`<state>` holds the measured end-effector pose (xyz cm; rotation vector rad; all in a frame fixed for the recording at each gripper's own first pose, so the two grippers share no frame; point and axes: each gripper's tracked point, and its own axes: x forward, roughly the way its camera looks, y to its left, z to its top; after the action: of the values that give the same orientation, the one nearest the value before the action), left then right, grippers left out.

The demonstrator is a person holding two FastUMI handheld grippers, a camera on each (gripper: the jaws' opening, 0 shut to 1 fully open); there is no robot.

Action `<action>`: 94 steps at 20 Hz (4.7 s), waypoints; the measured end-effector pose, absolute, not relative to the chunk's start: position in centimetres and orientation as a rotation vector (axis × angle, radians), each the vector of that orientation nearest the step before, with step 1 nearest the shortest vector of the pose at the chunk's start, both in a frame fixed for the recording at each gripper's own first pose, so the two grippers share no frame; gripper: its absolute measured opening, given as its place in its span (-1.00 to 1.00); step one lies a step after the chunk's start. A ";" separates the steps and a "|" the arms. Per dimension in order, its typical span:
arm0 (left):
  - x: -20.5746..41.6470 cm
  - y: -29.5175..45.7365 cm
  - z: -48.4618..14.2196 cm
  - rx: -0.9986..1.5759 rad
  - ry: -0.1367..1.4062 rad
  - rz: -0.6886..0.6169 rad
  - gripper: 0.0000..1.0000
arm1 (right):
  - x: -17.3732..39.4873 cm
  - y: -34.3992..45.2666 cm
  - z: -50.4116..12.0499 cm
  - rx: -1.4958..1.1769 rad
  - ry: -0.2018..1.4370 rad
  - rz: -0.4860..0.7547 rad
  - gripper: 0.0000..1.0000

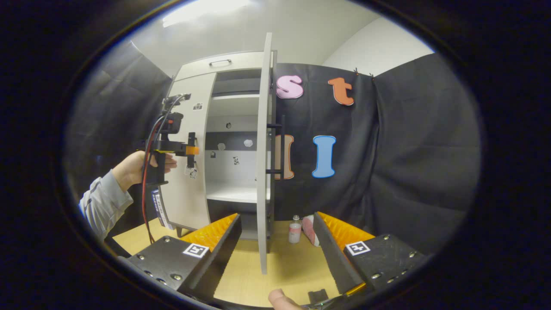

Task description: Open the right door of the double-door shoe cabinet with the right hand, and open the left door with the left hand.

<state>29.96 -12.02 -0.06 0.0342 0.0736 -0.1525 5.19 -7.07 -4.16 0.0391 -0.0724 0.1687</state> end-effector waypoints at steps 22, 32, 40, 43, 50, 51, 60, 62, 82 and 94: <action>26.2 -12.0 -0.1 0.056 0.086 -0.188 -0.55 | -2.9 -2.5 -2.1 0.037 -0.109 0.208 0.99; 20.7 -8.9 0.5 0.042 0.091 -0.228 -0.59 | -5.6 -0.9 -2.5 0.056 -0.120 0.164 0.99; 16.7 -5.3 1.0 0.040 0.073 -0.216 -0.59 | -5.8 -1.0 -2.8 0.092 -0.101 0.136 0.99; 15.2 -3.3 1.2 0.047 0.069 -0.203 -0.60 | -6.1 0.0 -2.9 0.080 -0.099 0.149 0.99; 13.0 1.7 1.5 0.043 0.073 -0.176 -0.75 | -6.9 3.2 -2.3 0.068 -0.116 0.185 0.99; 12.8 2.4 1.6 0.047 0.073 -0.166 -0.77 | -7.1 3.6 -2.4 0.066 -0.117 0.193 0.99; 12.4 11.9 2.1 0.040 0.066 -0.032 -0.99 | -7.2 5.9 -2.2 0.081 -0.120 0.226 0.99; 12.5 12.4 1.7 0.010 0.077 -0.053 -0.99 | -7.2 6.5 -2.2 0.088 -0.115 0.252 0.99; 4.5 10.4 -0.7 0.000 0.111 -0.011 -0.66 | -7.1 5.0 -2.9 0.055 -0.124 0.180 0.99; -4.0 6.2 -2.5 -0.009 0.036 -0.038 0.93 | -8.6 4.7 -2.6 0.071 -0.146 0.183 0.99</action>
<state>-3.97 6.20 -2.52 -0.0093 0.0358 -0.0381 -8.57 4.70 -2.59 0.0706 -0.1457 0.1833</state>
